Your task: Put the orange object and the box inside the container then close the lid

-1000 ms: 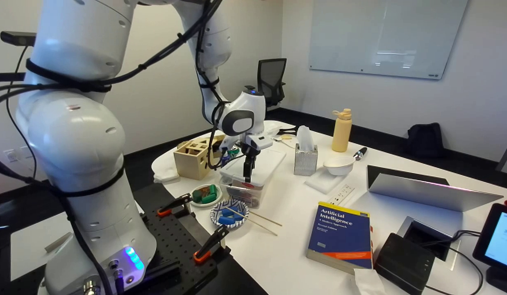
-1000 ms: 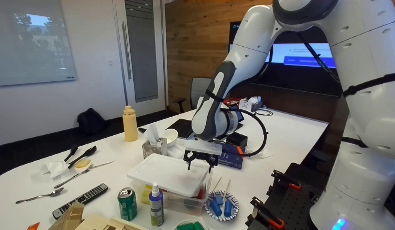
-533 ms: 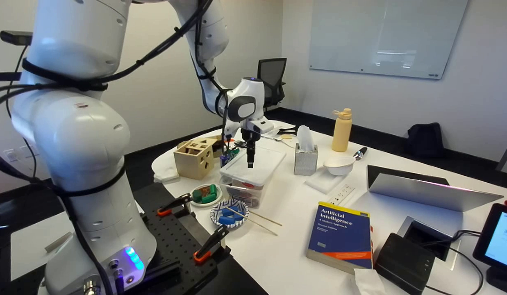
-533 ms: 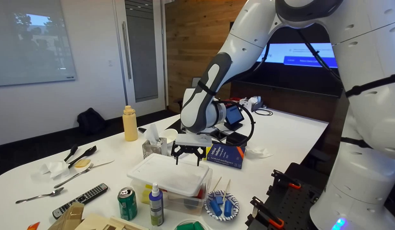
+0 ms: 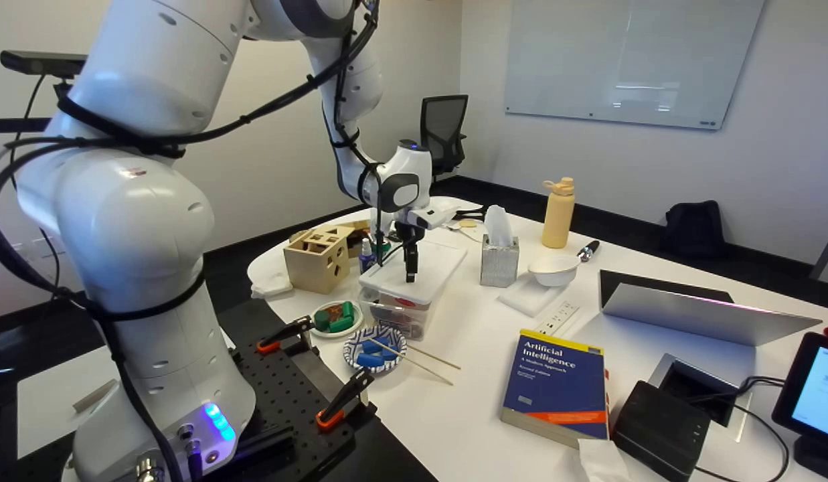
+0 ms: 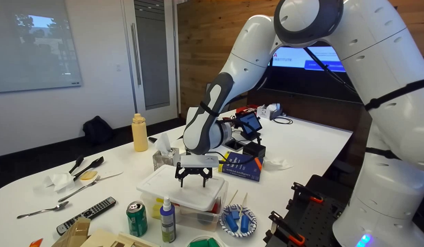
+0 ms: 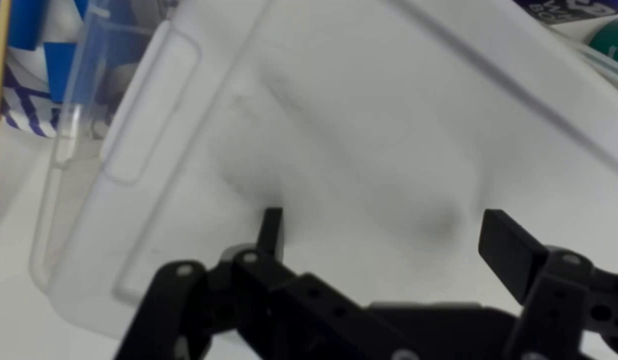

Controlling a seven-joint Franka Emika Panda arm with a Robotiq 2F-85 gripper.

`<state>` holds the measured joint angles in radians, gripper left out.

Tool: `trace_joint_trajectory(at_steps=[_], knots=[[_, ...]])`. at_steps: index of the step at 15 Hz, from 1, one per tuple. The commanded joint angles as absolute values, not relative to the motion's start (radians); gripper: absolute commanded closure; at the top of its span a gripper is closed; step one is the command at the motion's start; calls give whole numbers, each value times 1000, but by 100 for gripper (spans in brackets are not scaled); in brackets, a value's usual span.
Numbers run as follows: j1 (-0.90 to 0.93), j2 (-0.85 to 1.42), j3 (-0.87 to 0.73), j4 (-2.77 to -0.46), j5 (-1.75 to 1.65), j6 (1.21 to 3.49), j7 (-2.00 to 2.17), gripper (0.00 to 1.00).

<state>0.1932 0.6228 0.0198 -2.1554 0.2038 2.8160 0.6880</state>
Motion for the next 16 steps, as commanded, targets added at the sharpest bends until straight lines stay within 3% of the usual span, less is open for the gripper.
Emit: trace_joint_trajectory(at_steps=[1, 10, 16], knots=[[187, 661, 27, -2100, 213, 2768, 624, 0], [213, 660, 9, -2017, 179, 2379, 561, 0], [251, 683, -50, -1983, 102, 2344, 632, 0]])
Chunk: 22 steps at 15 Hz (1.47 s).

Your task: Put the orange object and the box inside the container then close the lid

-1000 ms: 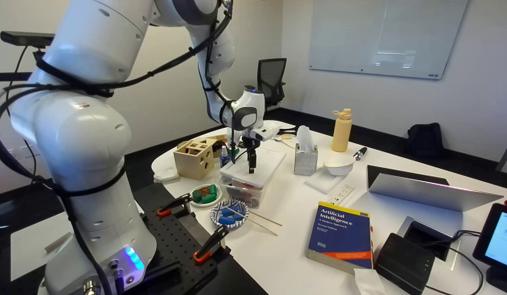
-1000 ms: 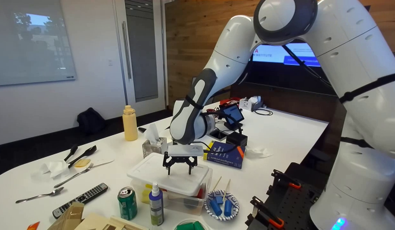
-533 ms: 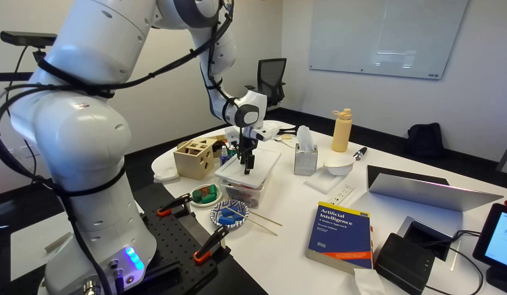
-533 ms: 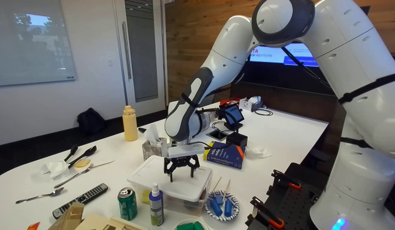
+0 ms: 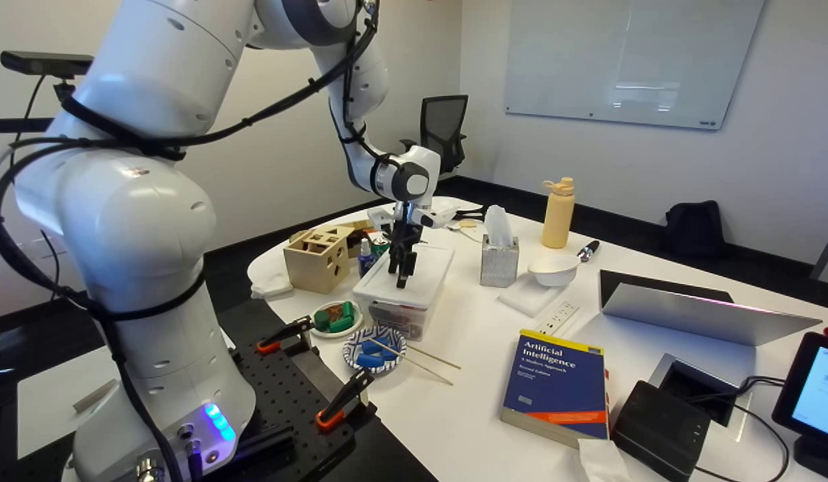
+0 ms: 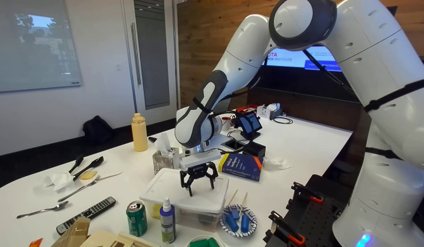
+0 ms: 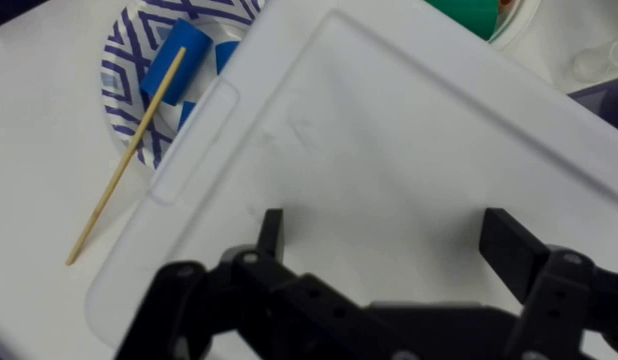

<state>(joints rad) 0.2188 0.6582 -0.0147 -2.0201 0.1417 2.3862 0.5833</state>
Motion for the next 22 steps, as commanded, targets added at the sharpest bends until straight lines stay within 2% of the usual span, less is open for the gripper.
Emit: trace_joint_trajectory(at_steps=[1, 9, 16, 22], knots=[[253, 687, -52, -1979, 94, 2342, 638, 0], [244, 692, -43, -1963, 101, 2327, 619, 0], [219, 497, -65, -2066, 94, 2324, 599, 0], [94, 385, -35, -2105, 148, 2279, 387, 0]])
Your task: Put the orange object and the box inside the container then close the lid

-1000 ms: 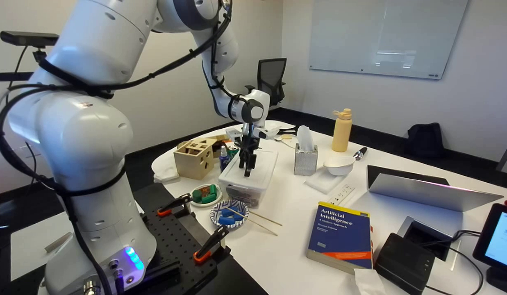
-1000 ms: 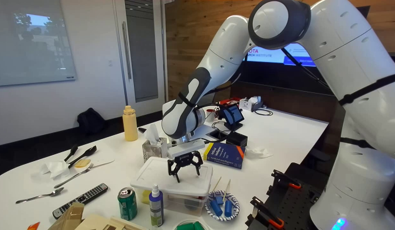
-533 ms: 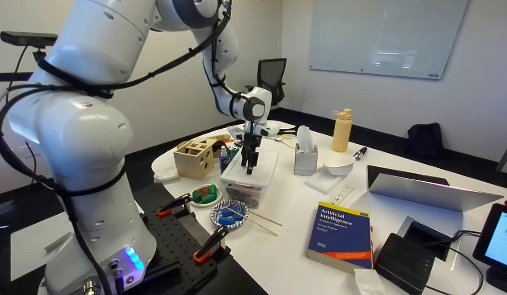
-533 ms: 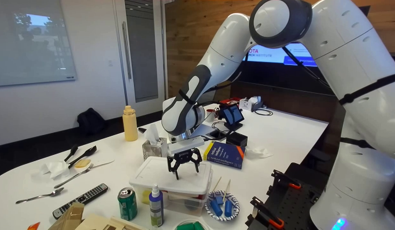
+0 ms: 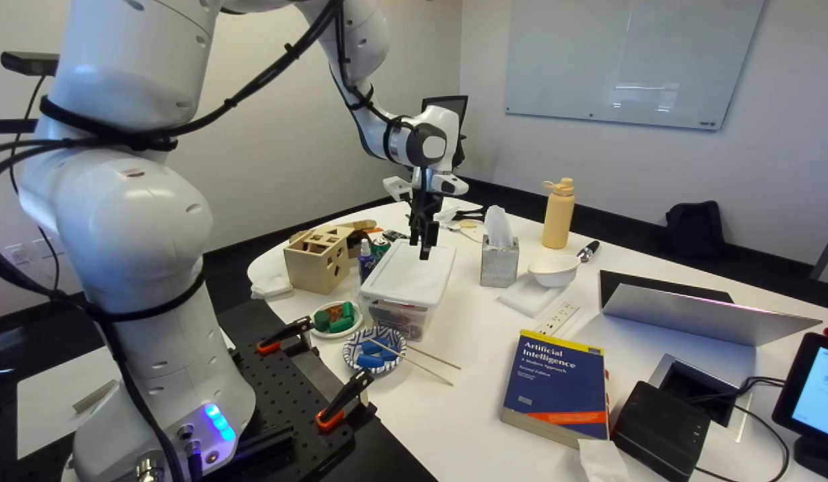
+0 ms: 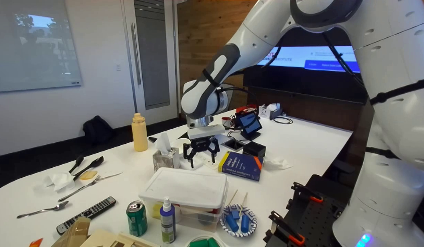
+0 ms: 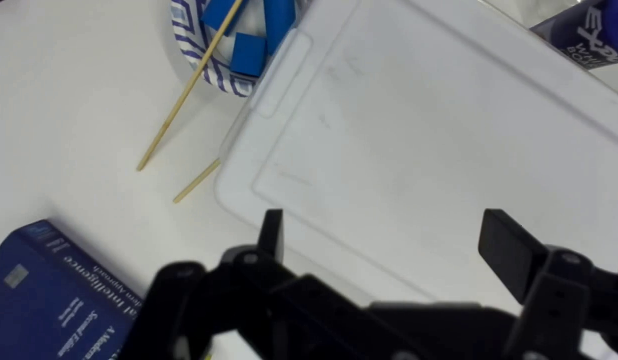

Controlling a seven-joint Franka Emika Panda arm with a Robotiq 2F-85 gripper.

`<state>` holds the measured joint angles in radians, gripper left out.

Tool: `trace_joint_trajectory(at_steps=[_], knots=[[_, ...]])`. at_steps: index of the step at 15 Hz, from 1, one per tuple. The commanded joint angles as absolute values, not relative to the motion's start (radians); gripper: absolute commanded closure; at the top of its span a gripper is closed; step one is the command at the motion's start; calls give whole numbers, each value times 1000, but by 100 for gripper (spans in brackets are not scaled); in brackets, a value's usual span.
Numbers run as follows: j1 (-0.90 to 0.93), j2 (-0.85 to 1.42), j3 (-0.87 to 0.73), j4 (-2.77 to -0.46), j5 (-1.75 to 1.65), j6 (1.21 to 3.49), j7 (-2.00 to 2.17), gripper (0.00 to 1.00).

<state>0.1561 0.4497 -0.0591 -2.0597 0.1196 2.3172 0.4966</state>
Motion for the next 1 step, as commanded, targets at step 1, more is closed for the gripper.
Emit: trace_joint_trajectory(at_steps=[1], knots=[[72, 380, -32, -2105, 159, 2259, 338, 0]])
